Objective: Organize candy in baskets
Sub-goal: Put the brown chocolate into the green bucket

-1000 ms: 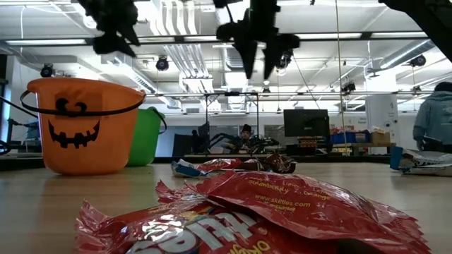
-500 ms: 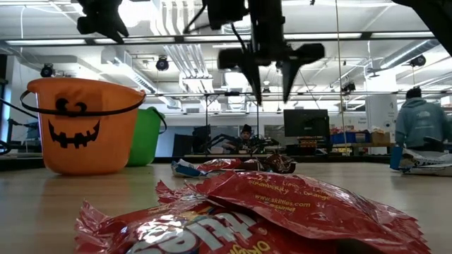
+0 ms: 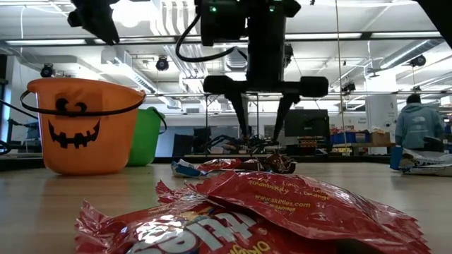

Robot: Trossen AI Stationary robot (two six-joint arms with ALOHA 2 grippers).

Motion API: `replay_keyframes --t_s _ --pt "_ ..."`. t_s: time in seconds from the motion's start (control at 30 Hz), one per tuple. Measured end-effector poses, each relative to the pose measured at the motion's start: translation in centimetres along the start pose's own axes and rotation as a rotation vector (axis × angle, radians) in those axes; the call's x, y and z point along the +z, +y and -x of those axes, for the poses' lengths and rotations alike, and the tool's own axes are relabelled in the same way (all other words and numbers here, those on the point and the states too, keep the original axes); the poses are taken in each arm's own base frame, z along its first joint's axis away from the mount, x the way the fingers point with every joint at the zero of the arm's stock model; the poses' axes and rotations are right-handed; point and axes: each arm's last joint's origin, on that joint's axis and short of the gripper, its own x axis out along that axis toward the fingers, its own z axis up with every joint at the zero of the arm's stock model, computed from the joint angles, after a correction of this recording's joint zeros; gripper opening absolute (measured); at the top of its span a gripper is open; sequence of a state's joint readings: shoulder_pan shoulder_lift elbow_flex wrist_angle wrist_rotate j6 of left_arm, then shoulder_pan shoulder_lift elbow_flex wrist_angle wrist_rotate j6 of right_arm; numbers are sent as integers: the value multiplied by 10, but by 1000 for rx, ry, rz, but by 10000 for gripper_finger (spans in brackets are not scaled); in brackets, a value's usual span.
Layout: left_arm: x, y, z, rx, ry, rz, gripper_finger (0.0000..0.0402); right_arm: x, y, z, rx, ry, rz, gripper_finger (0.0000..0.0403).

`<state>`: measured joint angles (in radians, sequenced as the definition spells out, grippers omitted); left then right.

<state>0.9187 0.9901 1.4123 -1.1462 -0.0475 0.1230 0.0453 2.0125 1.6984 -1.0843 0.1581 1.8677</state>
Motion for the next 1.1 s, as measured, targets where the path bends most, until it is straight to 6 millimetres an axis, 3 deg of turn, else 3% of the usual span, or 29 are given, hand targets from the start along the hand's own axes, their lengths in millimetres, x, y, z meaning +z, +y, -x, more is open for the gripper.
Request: replay_keyframes --t_s 0.47,0.8,1.1 --pt "-2 1 5 19 -13 5 152 -33 -25 -14 -59 -17 -106 215" --pt "-3 1 9 20 -26 12 152 -32 -32 -24 -69 -54 -126 215" --pt "-4 1 9 21 -27 8 152 -35 -36 -49 14 -12 -149 214"
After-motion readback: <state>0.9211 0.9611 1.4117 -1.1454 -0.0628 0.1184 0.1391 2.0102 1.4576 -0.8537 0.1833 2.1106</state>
